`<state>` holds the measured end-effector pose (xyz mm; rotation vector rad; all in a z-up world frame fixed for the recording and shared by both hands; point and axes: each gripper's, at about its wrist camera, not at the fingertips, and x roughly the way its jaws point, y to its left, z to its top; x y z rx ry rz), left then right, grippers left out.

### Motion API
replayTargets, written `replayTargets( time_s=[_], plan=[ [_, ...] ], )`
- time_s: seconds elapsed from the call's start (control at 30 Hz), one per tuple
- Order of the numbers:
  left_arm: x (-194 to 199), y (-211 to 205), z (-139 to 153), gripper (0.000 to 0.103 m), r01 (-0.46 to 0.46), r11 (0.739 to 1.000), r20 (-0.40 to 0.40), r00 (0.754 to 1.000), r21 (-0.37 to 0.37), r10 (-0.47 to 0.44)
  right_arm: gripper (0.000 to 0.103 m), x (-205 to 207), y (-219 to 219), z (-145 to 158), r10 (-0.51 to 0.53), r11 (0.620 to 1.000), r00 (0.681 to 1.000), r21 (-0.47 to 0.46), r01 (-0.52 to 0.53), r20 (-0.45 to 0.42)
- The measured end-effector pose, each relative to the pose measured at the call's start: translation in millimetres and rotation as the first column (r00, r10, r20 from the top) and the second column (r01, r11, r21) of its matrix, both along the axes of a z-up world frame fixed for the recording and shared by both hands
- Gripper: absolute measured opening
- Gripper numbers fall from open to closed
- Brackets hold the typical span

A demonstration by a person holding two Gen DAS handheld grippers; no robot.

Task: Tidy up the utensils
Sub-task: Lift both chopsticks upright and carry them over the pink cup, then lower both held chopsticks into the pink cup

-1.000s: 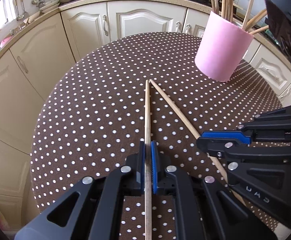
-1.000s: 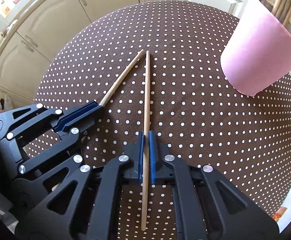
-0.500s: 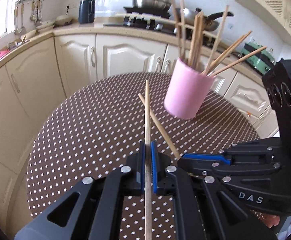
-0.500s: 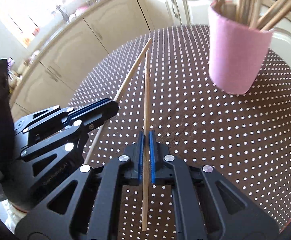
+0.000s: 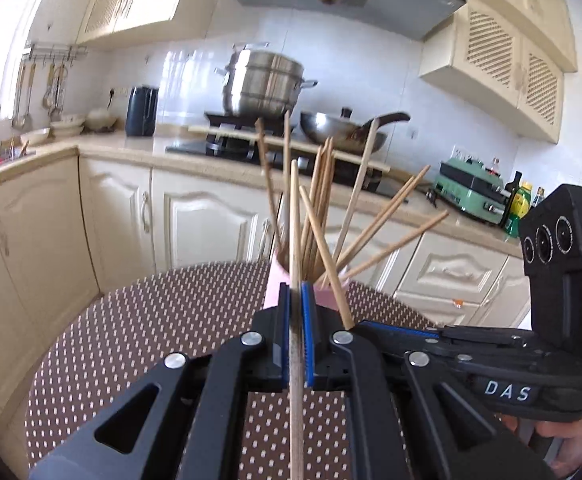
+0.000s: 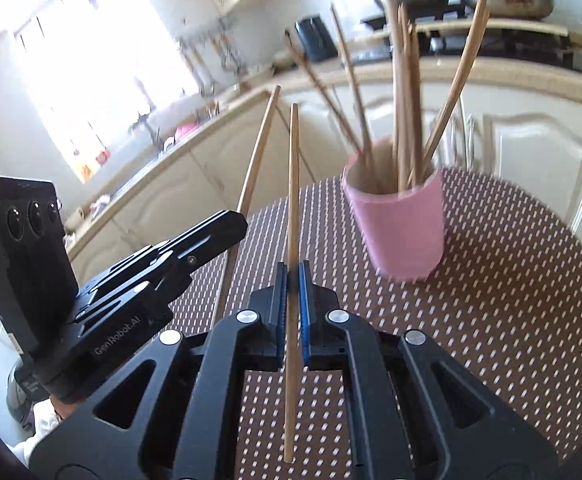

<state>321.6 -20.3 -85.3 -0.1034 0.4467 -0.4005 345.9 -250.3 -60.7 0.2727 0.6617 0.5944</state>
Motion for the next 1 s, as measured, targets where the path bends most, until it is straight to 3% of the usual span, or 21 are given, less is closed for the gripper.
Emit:
replayTargets(
  time_s=[0.23,0.43,0.67,1.0],
  plan=[
    [20,-16,34,0.006,0.015,0.999,0.157,0.988,-0.050,-0.006,0.006,12,-19,32,-0.074,0.992,0.985,0.108,0.058,0.154],
    [44,-26,55,0.006,0.032,0.994,0.243,0.970,-0.105,-0.006,0.006,21,-25,54,-0.150,0.984,0.945,0.138,0.114,0.291],
    [67,-38,60,0.006,0.020,0.993,0.339,0.941,-0.116,0.020,0.006,35,-11,67,-0.217,0.976,0.864,0.122,0.181,0.454],
    [94,-33,36,0.006,-0.003,0.971,0.399,0.911,-0.240,0.102,0.006,40,-6,58,-0.212,0.976,0.769,0.090,0.198,0.603]
  ],
)
